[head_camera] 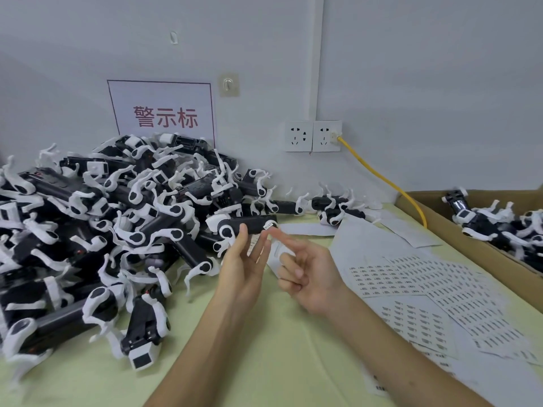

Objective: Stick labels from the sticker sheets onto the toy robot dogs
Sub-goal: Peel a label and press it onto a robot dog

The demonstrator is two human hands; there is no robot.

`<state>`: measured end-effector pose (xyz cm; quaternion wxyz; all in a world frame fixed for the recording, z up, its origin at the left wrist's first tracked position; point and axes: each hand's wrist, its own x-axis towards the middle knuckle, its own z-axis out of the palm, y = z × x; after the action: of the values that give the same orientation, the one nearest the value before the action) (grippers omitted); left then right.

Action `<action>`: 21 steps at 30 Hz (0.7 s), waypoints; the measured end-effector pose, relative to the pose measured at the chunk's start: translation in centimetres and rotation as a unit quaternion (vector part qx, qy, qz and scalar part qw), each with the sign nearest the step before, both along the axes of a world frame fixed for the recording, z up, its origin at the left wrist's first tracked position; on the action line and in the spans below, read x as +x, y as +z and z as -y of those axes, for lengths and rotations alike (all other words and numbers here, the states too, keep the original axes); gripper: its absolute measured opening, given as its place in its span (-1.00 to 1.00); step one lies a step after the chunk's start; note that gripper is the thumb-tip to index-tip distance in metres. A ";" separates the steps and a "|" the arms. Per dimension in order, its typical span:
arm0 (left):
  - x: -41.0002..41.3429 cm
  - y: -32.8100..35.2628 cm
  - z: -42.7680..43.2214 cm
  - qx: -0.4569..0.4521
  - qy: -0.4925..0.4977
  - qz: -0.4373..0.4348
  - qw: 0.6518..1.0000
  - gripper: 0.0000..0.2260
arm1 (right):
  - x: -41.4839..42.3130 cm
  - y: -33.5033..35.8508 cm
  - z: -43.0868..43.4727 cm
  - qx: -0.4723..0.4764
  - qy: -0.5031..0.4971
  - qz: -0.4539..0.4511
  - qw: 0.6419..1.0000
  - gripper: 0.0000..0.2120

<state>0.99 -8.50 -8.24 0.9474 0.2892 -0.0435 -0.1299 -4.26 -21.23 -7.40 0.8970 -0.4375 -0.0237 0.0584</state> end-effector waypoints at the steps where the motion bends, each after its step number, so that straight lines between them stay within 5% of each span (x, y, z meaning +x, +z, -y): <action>1: 0.1 -0.1 0.0 0.009 -0.009 0.011 1.000 -0.79 | 0.0 -0.2 -0.2 -0.007 0.010 0.001 1.000 -0.59; 9: -0.4 -0.2 0.2 0.082 -0.079 0.033 0.993 -0.67 | -0.1 -1.1 -1.4 -0.001 0.027 -0.011 1.000 -0.56; 21: -1.0 0.3 0.2 0.037 -0.112 0.044 0.992 -0.78 | -0.1 -1.3 -1.7 0.049 0.035 0.001 0.998 -0.60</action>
<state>-0.02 -8.72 -7.98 0.9127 0.3224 -0.1129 -0.2241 -4.32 -19.57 -8.70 0.9149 -0.3916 -0.0430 0.0877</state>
